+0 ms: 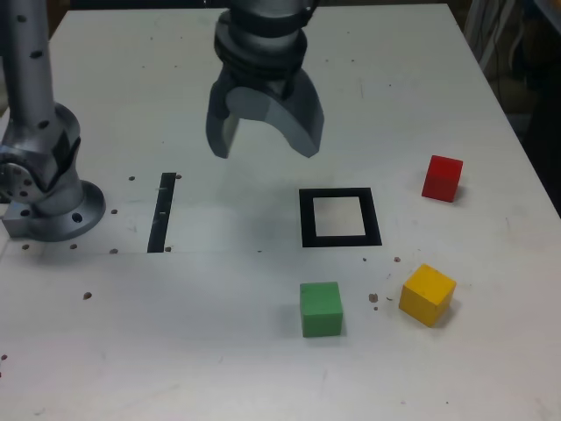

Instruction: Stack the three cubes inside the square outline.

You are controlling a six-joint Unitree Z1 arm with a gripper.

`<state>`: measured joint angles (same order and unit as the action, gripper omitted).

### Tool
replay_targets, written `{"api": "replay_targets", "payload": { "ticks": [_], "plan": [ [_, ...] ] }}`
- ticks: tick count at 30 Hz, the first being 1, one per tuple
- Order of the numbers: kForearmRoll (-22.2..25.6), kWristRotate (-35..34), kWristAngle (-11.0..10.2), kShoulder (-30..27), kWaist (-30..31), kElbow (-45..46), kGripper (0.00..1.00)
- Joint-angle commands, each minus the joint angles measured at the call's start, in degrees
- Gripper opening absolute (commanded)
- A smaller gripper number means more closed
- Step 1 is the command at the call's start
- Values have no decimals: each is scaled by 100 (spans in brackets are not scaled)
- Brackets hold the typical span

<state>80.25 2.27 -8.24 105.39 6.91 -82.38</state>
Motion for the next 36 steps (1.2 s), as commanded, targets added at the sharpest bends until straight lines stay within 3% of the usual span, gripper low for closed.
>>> {"api": "replay_targets", "payload": {
  "ticks": [1,4,14,19,23,36],
  "plan": [
    [121,107,-99,237,12,-1707,97],
    [331,297,-244,705,5,-2391,97],
    [516,819,-328,1898,-32,-4234,97],
    [688,1015,-474,2370,-71,-4920,97],
    [763,1069,-568,2560,-139,-5169,97],
    [872,1153,-484,3191,-232,-5426,96]
  ]
}}
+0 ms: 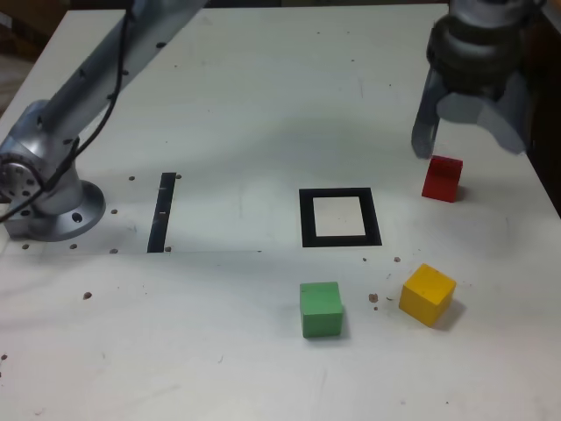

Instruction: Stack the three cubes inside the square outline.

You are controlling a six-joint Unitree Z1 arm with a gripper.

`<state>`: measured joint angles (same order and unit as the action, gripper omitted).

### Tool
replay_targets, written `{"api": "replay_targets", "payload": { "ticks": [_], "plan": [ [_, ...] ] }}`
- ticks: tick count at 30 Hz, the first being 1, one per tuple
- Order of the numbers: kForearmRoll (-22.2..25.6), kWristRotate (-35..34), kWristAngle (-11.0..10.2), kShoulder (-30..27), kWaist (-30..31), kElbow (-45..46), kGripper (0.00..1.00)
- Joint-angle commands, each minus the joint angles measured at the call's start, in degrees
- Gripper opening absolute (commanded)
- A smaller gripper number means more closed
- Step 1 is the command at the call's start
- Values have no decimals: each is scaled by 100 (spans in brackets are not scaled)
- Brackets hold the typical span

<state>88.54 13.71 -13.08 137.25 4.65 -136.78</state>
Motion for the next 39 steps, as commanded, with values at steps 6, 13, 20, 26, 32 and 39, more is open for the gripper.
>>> {"api": "replay_targets", "payload": {
  "ticks": [6,13,20,26,32,39],
  "plan": [
    [84,23,-5,118,-14,200,95],
    [17,69,89,441,-30,178,93],
    [-35,86,162,593,-140,174,84],
    [-47,195,204,635,-242,167,72],
    [-39,268,200,636,-261,140,51],
    [-63,330,214,681,-283,130,39]
  ]
}}
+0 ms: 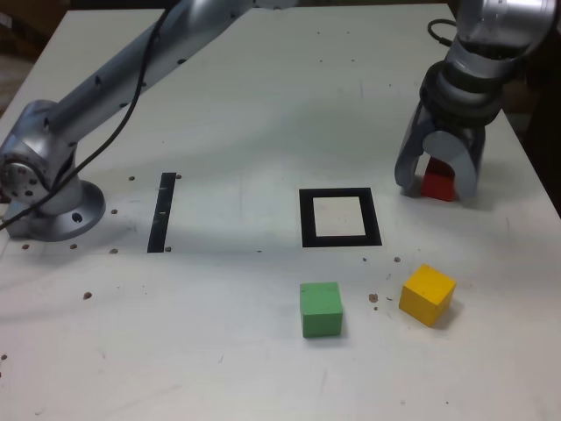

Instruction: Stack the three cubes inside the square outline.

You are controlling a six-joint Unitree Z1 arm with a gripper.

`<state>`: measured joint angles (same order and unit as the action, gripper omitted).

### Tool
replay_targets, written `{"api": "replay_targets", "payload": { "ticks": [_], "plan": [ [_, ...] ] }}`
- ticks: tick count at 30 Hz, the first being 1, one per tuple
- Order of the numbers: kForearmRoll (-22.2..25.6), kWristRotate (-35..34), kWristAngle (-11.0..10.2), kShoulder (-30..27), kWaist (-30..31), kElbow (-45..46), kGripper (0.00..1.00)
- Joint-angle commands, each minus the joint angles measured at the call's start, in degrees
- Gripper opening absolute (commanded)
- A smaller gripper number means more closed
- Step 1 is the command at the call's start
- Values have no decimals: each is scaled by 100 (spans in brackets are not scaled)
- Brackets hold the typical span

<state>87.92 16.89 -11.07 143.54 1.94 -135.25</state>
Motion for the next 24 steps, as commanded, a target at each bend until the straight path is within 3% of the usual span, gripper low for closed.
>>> {"api": "replay_targets", "payload": {
  "ticks": [1,7,16,20,24],
  "plan": [
    [-6,15,26,65,-15,-27,39],
    [-20,27,56,95,-30,-32,38],
    [11,54,-9,0,-35,-60,28],
    [127,-30,-146,-373,28,79,28],
    [121,-391,-262,-1168,208,846,28]
  ]
}}
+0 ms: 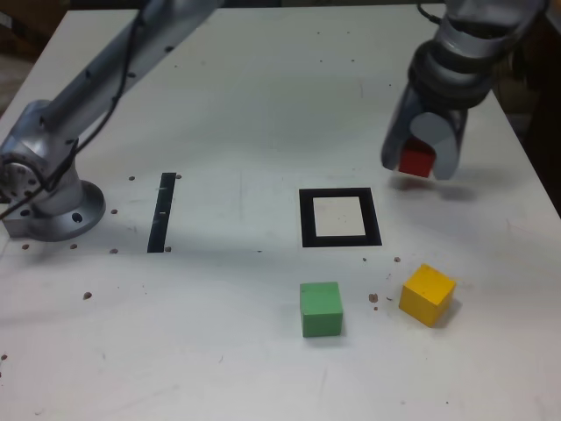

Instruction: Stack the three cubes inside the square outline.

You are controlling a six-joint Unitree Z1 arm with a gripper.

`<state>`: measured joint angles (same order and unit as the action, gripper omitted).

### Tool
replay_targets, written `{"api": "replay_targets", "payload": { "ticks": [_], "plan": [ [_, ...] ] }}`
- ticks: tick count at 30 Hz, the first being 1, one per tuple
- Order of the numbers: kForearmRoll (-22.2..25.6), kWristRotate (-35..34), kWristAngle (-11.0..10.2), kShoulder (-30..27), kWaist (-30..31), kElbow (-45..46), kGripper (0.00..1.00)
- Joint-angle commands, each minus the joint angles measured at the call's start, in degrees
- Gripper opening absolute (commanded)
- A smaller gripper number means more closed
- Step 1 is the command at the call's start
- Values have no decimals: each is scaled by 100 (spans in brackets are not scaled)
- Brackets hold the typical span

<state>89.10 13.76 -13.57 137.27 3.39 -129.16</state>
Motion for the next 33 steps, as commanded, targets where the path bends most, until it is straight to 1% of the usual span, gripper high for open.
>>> {"api": "replay_targets", "payload": {
  "ticks": [1,4,7,11,15,18,22,27,33],
  "plan": [
    [-51,-233,-3,-844,139,620,28],
    [-213,-557,88,-1452,317,1484,28],
    [-397,-847,214,-1882,487,2223,28],
    [-702,-1317,391,-2205,671,3014,28],
    [-1124,-1850,609,-2398,746,3681,28],
    [-1360,-2165,701,-2436,746,3969,28],
    [-1469,-2425,767,-2274,689,4071,28],
    [-1625,-2510,875,-2032,638,4108,28],
    [-1805,-2500,894,-1985,607,4173,28]
  ]
}}
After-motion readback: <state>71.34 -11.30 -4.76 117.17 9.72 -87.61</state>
